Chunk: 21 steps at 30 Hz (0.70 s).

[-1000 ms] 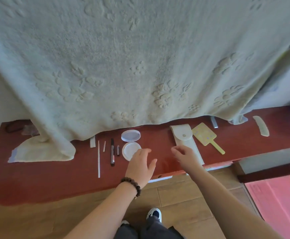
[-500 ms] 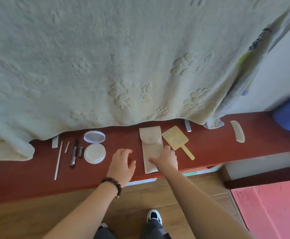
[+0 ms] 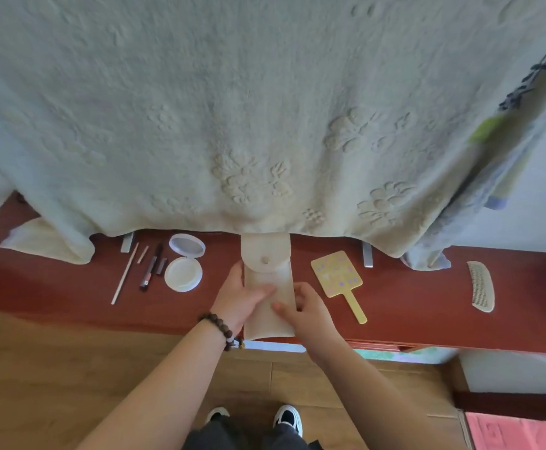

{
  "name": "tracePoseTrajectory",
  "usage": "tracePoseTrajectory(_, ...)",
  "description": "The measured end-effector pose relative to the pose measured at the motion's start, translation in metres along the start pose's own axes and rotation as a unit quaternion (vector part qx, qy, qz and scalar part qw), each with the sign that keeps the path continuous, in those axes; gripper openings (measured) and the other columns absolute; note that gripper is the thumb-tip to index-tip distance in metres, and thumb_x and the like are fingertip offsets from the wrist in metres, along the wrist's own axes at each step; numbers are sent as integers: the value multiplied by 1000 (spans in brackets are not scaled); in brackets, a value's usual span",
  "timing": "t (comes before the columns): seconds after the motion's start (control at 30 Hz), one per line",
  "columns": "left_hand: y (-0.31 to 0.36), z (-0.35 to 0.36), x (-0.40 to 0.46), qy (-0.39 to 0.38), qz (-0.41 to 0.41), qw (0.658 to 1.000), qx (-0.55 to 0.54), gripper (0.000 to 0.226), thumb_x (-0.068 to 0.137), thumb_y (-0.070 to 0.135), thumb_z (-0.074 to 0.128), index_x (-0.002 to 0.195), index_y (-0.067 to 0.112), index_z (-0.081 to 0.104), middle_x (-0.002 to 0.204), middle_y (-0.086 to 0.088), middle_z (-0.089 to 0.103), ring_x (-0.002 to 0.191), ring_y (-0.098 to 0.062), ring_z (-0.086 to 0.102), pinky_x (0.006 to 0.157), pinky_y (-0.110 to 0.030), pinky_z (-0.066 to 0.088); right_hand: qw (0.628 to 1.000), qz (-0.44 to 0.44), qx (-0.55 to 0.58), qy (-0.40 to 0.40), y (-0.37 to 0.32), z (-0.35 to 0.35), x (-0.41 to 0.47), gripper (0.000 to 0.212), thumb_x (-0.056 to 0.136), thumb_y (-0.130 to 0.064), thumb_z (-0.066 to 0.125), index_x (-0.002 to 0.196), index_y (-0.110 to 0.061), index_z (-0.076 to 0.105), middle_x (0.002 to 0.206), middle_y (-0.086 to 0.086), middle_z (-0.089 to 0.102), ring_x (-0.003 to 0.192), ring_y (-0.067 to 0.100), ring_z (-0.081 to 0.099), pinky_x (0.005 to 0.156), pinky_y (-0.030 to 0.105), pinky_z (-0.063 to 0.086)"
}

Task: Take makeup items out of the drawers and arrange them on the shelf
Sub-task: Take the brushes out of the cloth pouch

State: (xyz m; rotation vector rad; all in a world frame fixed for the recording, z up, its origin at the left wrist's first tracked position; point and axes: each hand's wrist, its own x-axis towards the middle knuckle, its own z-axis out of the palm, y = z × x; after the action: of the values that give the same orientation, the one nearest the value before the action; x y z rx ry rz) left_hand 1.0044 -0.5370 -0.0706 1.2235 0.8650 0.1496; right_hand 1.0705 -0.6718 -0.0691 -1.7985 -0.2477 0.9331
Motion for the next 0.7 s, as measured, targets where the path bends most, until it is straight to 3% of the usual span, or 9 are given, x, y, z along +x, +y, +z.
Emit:
tracePoseTrajectory(0.13, 11, -14, -9, -11, 13, 1000, 7, 48, 75, 2, 75, 116, 18, 54, 112, -7, 69, 99, -24, 68, 87, -51, 54, 996, -46, -73, 5, -17, -14, -2, 15, 84, -27, 70, 94, -20, 60, 86, 1, 70, 77, 20, 68, 77, 42, 57)
tracePoseTrajectory(0.2, 18, -23, -16, -30, 16, 999, 14, 48, 73, 2, 75, 114, 17, 55, 110, -7, 70, 97, -24, 69, 86, -49, 55, 980, -126, -147, 51, -29, -25, 0, 29, 80, -30, 74, 104, -23, 59, 95, -4, 65, 82, 15, 63, 79, 31, 54)
tracePoseTrajectory(0.3, 28, -32, -28, -72, 11, 997, 28, 49, 65, 8, 73, 112, 12, 60, 108, -9, 71, 97, -26, 69, 86, -48, 55, 908, -312, -275, 57, -47, -34, 8, 56, 77, -32, 75, 128, -28, 51, 129, -8, 48, 114, 9, 47, 95, 23, 40)
tracePoseTrajectory(0.4, 32, -38, -36, -112, 0, 993, 20, 49, 66, 6, 70, 114, 5, 60, 108, -13, 71, 98, -29, 68, 83, -44, 56, 821, -439, -364, 10, -58, -30, 20, 51, 82, -41, 62, 129, -25, 55, 140, 2, 47, 132, 20, 38, 105, 39, 38)
tracePoseTrajectory(0.5, 35, -47, -41, -118, -6, 993, 21, 54, 65, 8, 70, 118, 4, 57, 109, -14, 70, 98, -29, 68, 80, -42, 55, 762, -517, -391, 4, -64, -23, 25, 36, 90, -40, 52, 115, -18, 67, 131, 7, 59, 130, 28, 47, 106, 51, 39)
tracePoseTrajectory(0.6, 36, -53, -47, -125, 11, 991, 42, 53, 66, 9, 70, 117, 7, 58, 110, -14, 69, 99, -27, 67, 89, -45, 54, 704, -593, -390, 35, -70, -13, 23, 33, 96, -33, 49, 98, -11, 73, 116, 8, 68, 119, 28, 58, 104, 46, 43)
tracePoseTrajectory(0.7, 36, -58, -53, -122, 28, 991, 53, 51, 68, 8, 69, 118, 10, 58, 109, -11, 69, 101, -26, 66, 93, -45, 52, 713, -598, -363, 47, -80, -1, 17, 30, 97, -26, 49, 91, -7, 72, 105, 8, 71, 103, 26, 67, 85, 36, 55)
